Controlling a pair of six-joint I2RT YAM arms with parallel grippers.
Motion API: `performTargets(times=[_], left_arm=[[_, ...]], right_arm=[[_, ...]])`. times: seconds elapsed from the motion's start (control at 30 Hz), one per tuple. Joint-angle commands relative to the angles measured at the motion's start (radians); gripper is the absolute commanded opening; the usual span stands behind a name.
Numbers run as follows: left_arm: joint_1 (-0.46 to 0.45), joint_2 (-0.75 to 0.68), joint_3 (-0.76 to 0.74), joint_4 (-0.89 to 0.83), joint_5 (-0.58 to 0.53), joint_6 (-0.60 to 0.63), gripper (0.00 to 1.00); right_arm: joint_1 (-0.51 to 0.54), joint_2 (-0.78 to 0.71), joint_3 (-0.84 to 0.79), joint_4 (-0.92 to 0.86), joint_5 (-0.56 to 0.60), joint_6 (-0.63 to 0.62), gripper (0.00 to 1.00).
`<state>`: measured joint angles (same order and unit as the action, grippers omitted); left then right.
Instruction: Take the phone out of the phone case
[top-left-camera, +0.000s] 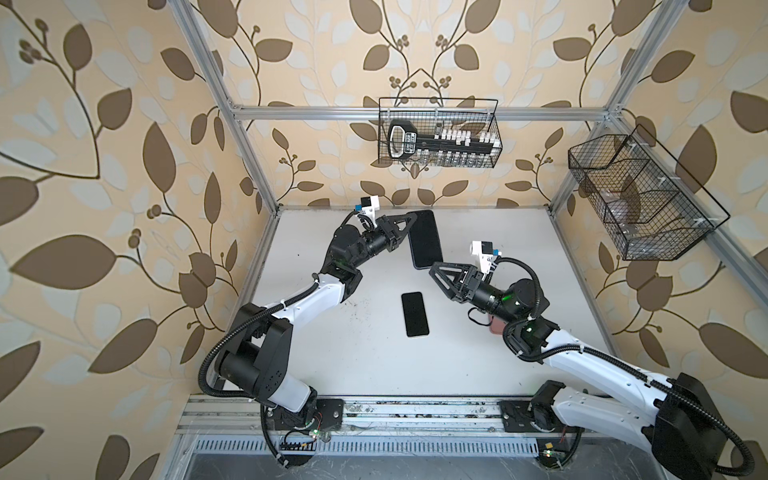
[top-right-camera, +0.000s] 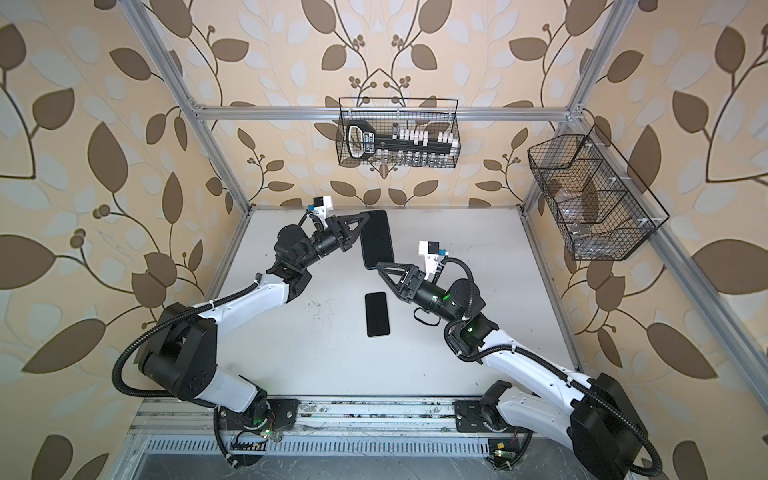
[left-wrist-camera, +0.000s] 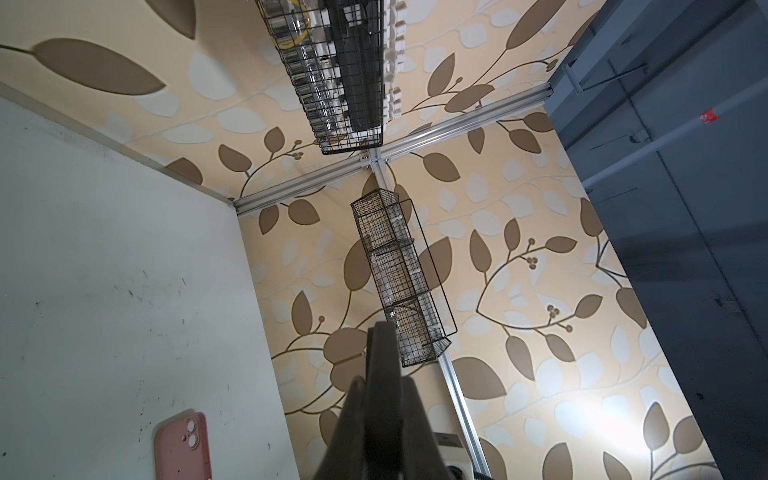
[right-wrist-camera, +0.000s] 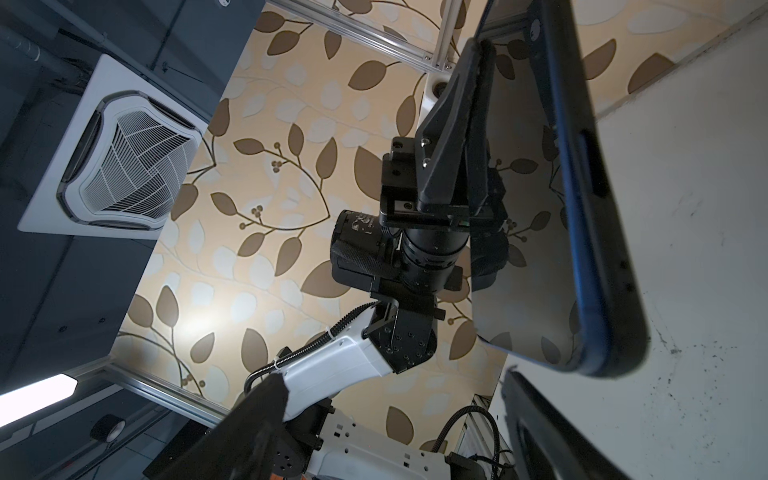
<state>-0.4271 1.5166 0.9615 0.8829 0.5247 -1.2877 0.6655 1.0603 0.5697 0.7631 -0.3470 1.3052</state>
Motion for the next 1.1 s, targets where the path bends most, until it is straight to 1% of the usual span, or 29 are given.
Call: performTargets(times=[0.0,0.4,1.07], left_arm=[[-0.013,-0.024,0.049,0.106,0.020,-0.022,0.00],[-0.013,-0.071,0.014,0.107,0.015,-0.027,0.00],[-0.012,-0.050,0.020,0.098,0.012,-0.012,0.00]], right_arm=[[-0.003,-0.002,-0.010,0.010,0.008,-0.001,0.82],[-0.015,0.041,0.005,0.041,-0.003,0.009,0.82],[-0.011,0.006,0.022,0.019,-0.004,0.006,0.82]])
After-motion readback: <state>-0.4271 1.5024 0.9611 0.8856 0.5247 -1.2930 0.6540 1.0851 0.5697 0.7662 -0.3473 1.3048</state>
